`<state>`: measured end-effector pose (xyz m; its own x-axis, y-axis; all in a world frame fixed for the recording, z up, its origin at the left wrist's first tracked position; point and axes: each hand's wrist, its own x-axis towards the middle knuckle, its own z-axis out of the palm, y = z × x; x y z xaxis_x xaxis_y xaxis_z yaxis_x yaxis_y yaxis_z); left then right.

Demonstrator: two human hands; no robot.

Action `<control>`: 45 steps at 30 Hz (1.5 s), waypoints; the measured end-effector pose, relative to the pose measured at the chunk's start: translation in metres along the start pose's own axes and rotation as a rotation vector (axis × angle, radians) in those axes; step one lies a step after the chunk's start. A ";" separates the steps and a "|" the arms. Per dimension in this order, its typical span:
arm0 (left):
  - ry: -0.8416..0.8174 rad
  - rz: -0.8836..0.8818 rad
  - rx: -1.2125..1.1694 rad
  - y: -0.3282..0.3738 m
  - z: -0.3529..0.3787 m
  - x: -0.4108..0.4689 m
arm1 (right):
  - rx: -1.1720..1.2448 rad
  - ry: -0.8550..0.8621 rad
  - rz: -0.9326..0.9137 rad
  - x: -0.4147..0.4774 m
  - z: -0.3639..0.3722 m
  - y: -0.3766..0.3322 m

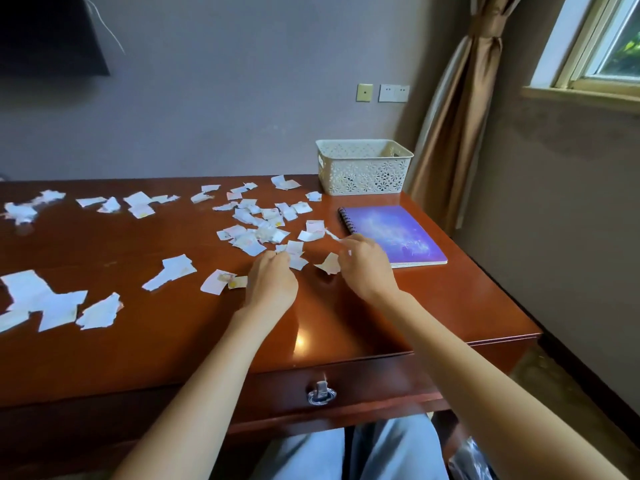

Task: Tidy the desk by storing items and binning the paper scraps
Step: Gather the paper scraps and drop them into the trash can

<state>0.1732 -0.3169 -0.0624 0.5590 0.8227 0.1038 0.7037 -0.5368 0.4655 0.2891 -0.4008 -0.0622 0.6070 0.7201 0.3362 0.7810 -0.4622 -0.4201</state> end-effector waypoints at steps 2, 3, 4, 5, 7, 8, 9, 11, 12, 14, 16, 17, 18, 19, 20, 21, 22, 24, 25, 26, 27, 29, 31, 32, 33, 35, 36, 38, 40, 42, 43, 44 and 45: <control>-0.024 -0.062 0.150 -0.009 -0.007 -0.001 | 0.017 -0.094 -0.060 -0.003 0.008 -0.015; -0.049 -0.114 0.223 -0.014 -0.010 -0.001 | -0.008 -0.142 -0.065 -0.004 0.014 -0.021; -0.073 -0.167 0.270 -0.019 -0.012 -0.002 | -0.044 -0.181 -0.061 -0.003 0.021 -0.025; -0.091 -0.212 0.286 -0.025 -0.013 -0.001 | -0.074 -0.214 -0.049 0.000 0.027 -0.028; -0.117 -0.272 0.266 -0.038 -0.013 0.003 | -0.096 -0.288 -0.028 0.005 0.038 -0.033; -0.135 -0.273 0.252 -0.044 -0.013 0.006 | -0.087 -0.324 -0.039 0.008 0.041 -0.035; -0.157 -0.245 0.239 -0.049 -0.012 0.009 | -0.057 -0.358 -0.058 0.011 0.044 -0.038; -0.183 -0.133 0.173 -0.055 -0.013 0.014 | 0.026 -0.382 -0.108 0.015 0.045 -0.044; -0.168 -0.090 0.116 -0.057 -0.015 0.015 | 0.050 -0.355 -0.128 0.018 0.046 -0.046; -0.052 -0.060 0.063 -0.061 -0.021 0.019 | 0.030 -0.250 -0.143 0.026 0.049 -0.048; 0.074 -0.085 0.169 -0.068 -0.026 0.023 | -0.023 -0.210 -0.124 0.035 0.054 -0.050; 0.071 -0.132 0.243 -0.073 -0.029 0.026 | -0.057 -0.231 -0.119 0.040 0.058 -0.050; 0.023 -0.200 0.293 -0.079 -0.031 0.028 | -0.098 -0.271 -0.115 0.044 0.061 -0.051; -0.049 -0.274 0.311 -0.084 -0.033 0.029 | -0.136 -0.324 -0.107 0.049 0.065 -0.052; -0.117 -0.329 0.299 -0.089 -0.033 0.031 | -0.166 -0.376 -0.095 0.053 0.068 -0.052; -0.170 -0.352 0.280 -0.092 -0.032 0.032 | -0.188 -0.422 -0.085 0.057 0.072 -0.053; -0.204 -0.343 0.282 -0.095 -0.031 0.033 | -0.201 -0.449 -0.083 0.060 0.073 -0.053; -0.213 -0.262 0.314 -0.097 -0.028 0.035 | -0.203 -0.430 -0.107 0.063 0.075 -0.054; -0.201 -0.218 0.313 -0.097 -0.027 0.036 | -0.205 -0.395 -0.124 0.064 0.075 -0.054; -0.186 -0.184 0.304 -0.097 -0.027 0.039 | -0.222 -0.356 -0.140 0.064 0.075 -0.054; -0.165 -0.158 0.292 -0.096 -0.026 0.041 | -0.253 -0.316 -0.156 0.063 0.073 -0.054; -0.107 -0.123 0.279 -0.093 -0.024 0.045 | -0.308 -0.254 -0.181 0.060 0.071 -0.055; -0.028 -0.086 0.292 -0.090 -0.020 0.047 | -0.299 -0.232 -0.212 0.056 0.070 -0.057; 0.006 -0.073 0.296 -0.087 -0.018 0.047 | -0.280 -0.224 -0.225 0.054 0.070 -0.057; 0.032 -0.063 0.295 -0.085 -0.017 0.048 | -0.258 -0.211 -0.233 0.053 0.070 -0.058; 0.069 -0.049 0.263 -0.082 -0.016 0.051 | -0.221 -0.181 -0.233 0.052 0.070 -0.061; 0.078 -0.044 0.222 -0.081 -0.015 0.053 | -0.208 -0.171 -0.224 0.052 0.070 -0.061; 0.084 -0.043 0.092 -0.080 -0.016 0.056 | -0.162 -0.160 -0.196 0.052 0.069 -0.060; 0.080 -0.028 -0.026 -0.079 -0.017 0.056 | -0.103 -0.151 -0.166 0.053 0.067 -0.057; 0.087 0.012 -0.055 -0.080 -0.017 0.055 | -0.051 -0.145 -0.139 0.053 0.064 -0.054; 0.105 0.028 -0.021 -0.080 -0.017 0.054 | -0.029 -0.141 -0.134 0.052 0.062 -0.052; 0.126 0.034 0.032 -0.079 -0.018 0.053 | -0.022 -0.144 -0.135 0.051 0.060 -0.051; 0.130 0.022 0.088 -0.077 -0.020 0.052 | -0.044 -0.162 -0.137 0.049 0.057 -0.050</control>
<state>0.1390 -0.2291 -0.0757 0.5169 0.8249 0.2286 0.7311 -0.5644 0.3834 0.2716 -0.3128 -0.0731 0.4662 0.8496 0.2467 0.8623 -0.3740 -0.3415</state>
